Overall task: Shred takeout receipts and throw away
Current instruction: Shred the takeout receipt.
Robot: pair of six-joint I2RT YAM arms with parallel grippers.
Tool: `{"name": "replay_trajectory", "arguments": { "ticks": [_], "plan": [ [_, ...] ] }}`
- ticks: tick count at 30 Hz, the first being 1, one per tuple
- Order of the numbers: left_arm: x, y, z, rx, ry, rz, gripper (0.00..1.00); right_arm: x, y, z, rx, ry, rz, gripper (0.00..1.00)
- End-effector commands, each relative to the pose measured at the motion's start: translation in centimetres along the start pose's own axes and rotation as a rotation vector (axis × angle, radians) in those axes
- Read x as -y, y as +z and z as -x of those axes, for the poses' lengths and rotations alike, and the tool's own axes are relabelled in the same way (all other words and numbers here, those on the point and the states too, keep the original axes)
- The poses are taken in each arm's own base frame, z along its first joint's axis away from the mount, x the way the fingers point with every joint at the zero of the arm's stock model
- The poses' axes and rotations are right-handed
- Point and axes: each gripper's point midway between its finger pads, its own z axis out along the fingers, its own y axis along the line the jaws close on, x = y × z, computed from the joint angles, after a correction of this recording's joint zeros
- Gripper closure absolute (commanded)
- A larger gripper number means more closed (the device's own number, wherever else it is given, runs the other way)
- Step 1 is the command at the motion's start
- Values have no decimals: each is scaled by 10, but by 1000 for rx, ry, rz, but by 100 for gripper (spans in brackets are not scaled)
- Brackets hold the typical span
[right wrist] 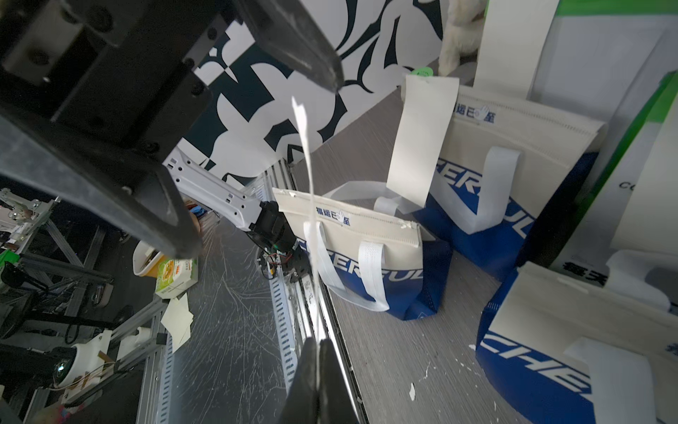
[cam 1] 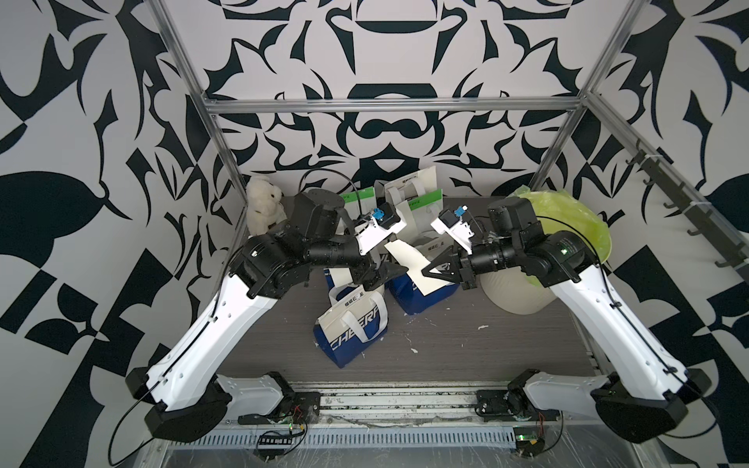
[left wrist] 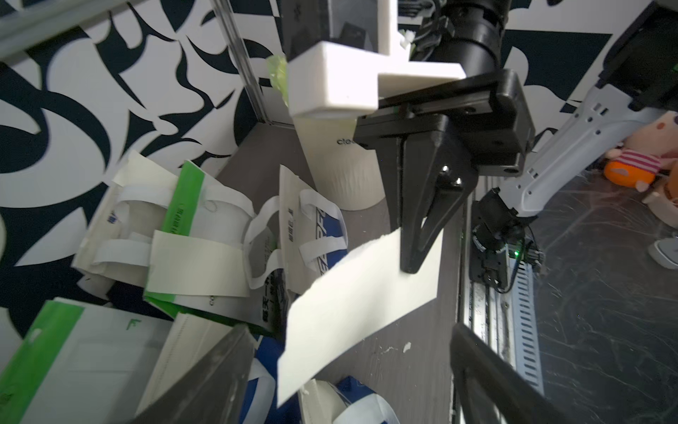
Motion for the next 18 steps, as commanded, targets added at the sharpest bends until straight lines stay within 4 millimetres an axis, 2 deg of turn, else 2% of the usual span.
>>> {"name": "replay_trajectory", "arguments": {
  "ticks": [1, 4, 7, 9, 13, 18],
  "plan": [
    [8, 11, -4, -33, -12, -87, 14, -10, -5, -2, -24, -49, -6, 100],
    [9, 21, 0, -25, -34, -127, 14, -10, -1, -6, -44, -50, -8, 100],
    [14, 26, 5, 2, -50, -176, 22, -6, 1, -8, -54, -49, -29, 100],
    [18, 27, 5, 7, -50, -204, 30, -4, 1, -7, -53, -50, -40, 100],
    [25, 24, 1, 12, -44, -228, 41, -6, 0, -6, -46, -53, -41, 100],
    [30, 21, 2, 42, -44, -251, 48, -6, 1, -7, -50, -47, -37, 100]
  ]
}}
